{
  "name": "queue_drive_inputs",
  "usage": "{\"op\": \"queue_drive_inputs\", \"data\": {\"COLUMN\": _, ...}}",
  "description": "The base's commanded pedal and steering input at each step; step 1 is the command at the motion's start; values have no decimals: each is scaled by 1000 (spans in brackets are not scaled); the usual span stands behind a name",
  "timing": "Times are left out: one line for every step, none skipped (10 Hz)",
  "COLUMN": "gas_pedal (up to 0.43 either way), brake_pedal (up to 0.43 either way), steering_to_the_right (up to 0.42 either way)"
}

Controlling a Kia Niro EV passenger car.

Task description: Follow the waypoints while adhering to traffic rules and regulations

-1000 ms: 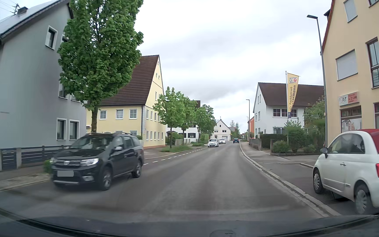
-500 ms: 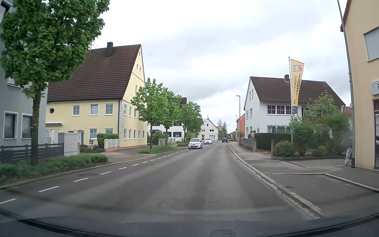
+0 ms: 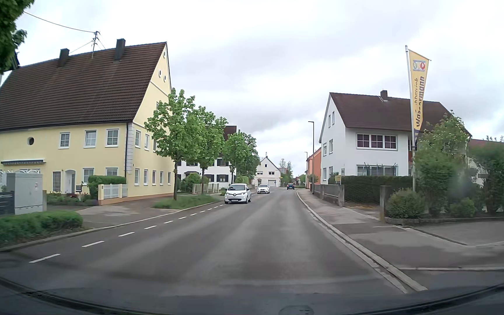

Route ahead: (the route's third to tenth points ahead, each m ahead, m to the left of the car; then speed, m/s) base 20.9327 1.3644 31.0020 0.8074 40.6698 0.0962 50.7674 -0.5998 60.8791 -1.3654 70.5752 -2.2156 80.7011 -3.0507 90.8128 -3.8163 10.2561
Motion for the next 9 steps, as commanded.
{"op": "queue_drive_inputs", "data": {"gas_pedal": 331, "brake_pedal": 0, "steering_to_the_right": 21}}
{"op": "queue_drive_inputs", "data": {"gas_pedal": 331, "brake_pedal": 0, "steering_to_the_right": 20}}
{"op": "queue_drive_inputs", "data": {"gas_pedal": 331, "brake_pedal": 0, "steering_to_the_right": 19}}
{"op": "queue_drive_inputs", "data": {"gas_pedal": 331, "brake_pedal": 0, "steering_to_the_right": 18}}
{"op": "queue_drive_inputs", "data": {"gas_pedal": 331, "brake_pedal": 0, "steering_to_the_right": 16}}
{"op": "queue_drive_inputs", "data": {"gas_pedal": 331, "brake_pedal": 0, "steering_to_the_right": 15}}
{"op": "queue_drive_inputs", "data": {"gas_pedal": 331, "brake_pedal": 0, "steering_to_the_right": 15}}
{"op": "queue_drive_inputs", "data": {"gas_pedal": 331, "brake_pedal": 0, "steering_to_the_right": 14}}
{"op": "queue_drive_inputs", "data": {"gas_pedal": 331, "brake_pedal": 0, "steering_to_the_right": 14}}
